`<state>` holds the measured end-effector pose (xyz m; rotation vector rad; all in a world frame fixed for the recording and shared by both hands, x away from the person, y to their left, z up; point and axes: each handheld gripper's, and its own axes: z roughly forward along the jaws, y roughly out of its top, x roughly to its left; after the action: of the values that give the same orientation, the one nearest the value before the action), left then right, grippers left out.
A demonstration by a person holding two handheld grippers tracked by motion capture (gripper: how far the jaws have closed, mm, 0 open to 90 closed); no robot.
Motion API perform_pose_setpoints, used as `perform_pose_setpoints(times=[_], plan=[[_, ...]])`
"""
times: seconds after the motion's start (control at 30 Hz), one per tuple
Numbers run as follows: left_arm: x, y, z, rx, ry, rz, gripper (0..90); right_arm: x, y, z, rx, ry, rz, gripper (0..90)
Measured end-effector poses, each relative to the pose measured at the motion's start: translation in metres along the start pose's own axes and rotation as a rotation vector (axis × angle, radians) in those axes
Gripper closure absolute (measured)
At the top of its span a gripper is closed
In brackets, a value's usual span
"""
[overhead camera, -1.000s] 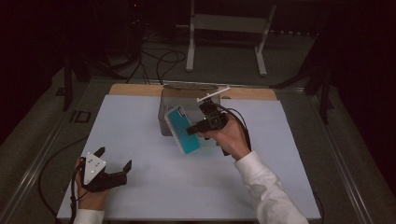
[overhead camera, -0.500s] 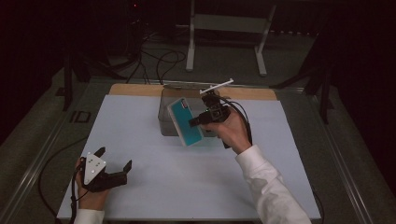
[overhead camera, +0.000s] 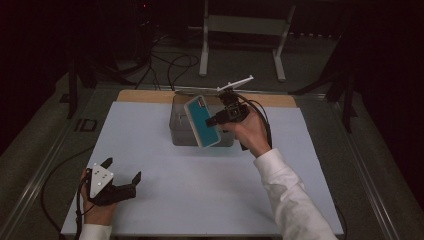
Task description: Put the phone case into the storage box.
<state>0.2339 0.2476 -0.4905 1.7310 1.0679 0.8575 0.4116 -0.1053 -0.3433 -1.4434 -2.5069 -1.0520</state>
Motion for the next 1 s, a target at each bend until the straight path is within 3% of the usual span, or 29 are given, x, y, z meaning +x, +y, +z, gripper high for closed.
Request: perform_pose_setpoints(times=[1.0], plan=[[0.0, 0.001, -0.002, -0.005, 0.003, -0.005, 0.1, -0.019, 0.021, -0.001, -0.028, -0.081, 0.066, 82.2]])
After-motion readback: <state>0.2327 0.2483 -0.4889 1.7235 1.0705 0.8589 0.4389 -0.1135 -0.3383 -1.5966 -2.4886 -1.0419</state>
